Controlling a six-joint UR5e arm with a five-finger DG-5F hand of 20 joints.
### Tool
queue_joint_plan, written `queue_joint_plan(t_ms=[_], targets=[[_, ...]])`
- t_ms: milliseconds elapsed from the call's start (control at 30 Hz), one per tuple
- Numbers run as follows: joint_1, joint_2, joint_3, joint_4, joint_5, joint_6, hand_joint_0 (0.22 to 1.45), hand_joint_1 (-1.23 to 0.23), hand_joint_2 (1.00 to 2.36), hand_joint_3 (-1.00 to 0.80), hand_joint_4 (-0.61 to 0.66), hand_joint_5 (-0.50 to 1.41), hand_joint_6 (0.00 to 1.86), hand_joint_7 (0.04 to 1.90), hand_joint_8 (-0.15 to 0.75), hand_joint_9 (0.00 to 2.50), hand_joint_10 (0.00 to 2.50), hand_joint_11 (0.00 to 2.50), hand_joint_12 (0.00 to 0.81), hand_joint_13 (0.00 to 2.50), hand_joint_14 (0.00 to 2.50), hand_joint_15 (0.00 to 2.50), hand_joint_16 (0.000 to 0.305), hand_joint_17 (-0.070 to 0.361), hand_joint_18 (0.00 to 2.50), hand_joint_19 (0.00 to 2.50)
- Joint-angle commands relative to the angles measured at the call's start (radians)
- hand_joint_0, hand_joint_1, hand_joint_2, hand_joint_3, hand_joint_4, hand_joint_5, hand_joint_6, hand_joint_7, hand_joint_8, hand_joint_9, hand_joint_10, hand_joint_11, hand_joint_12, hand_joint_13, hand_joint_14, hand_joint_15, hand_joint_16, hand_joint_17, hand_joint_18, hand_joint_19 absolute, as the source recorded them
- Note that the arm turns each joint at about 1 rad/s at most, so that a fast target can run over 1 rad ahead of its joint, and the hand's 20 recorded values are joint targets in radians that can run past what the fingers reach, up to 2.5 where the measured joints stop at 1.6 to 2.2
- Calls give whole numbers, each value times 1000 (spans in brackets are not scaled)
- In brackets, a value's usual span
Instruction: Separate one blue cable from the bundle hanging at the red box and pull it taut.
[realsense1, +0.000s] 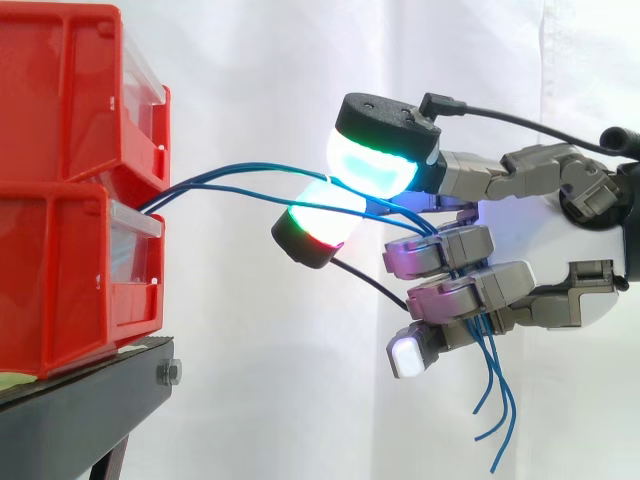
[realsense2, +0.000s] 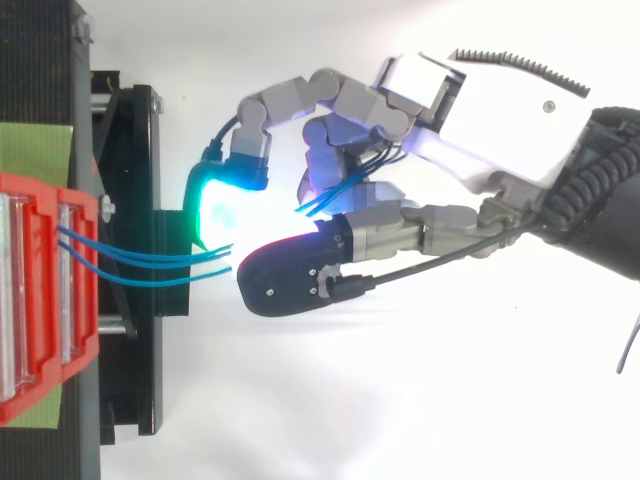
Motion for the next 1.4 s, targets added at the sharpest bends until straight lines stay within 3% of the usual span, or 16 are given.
queue_joint_plan(t_ms=[0, 333, 800, 833, 900, 1067, 1367], targets=[[0, 0, -1, 0, 1, 1, 771, -799, 1011, -381, -183, -242, 856, 1013, 142, 623, 1728, 1412, 298, 751, 1957, 1064, 44, 98, 647, 900], [1, 0, -12, 6, 5, 7, 824, -858, 1000, -500, -194, -236, 855, 1029, 134, 627, 1729, 1415, 295, 773, 1866, 1108, 43, 97, 648, 865], [1, 0, -12, 6, 5, 7, 774, -882, 1000, -500, -194, -236, 852, 1014, 131, 624, 1717, 1433, 295, 811, 1745, 1174, 44, 98, 682, 837], [1, 0, -12, 6, 5, 7, 731, -878, 1000, -500, -187, -235, 849, 1010, 134, 624, 1719, 1437, 297, 810, 1748, 1179, 43, 98, 678, 847], [3, -1, -12, 6, 5, 7, 606, -845, 1000, -500, -162, -235, 836, 1027, 143, 620, 1708, 1449, 302, 769, 1858, 1145, 44, 99, 656, 879], [3, 0, -12, 6, 5, 7, 497, -786, 1000, -500, -101, -236, 831, 989, 180, 610, 1847, 1349, 334, 759, 2015, 1018, 49, 111, 680, 899], [3, 0, -12, 6, 5, 7, 504, -602, 1000, -500, -103, -232, 819, 983, 179, 633, 1813, 1364, 327, 737, 2086, 984, 49, 110, 676, 910]])
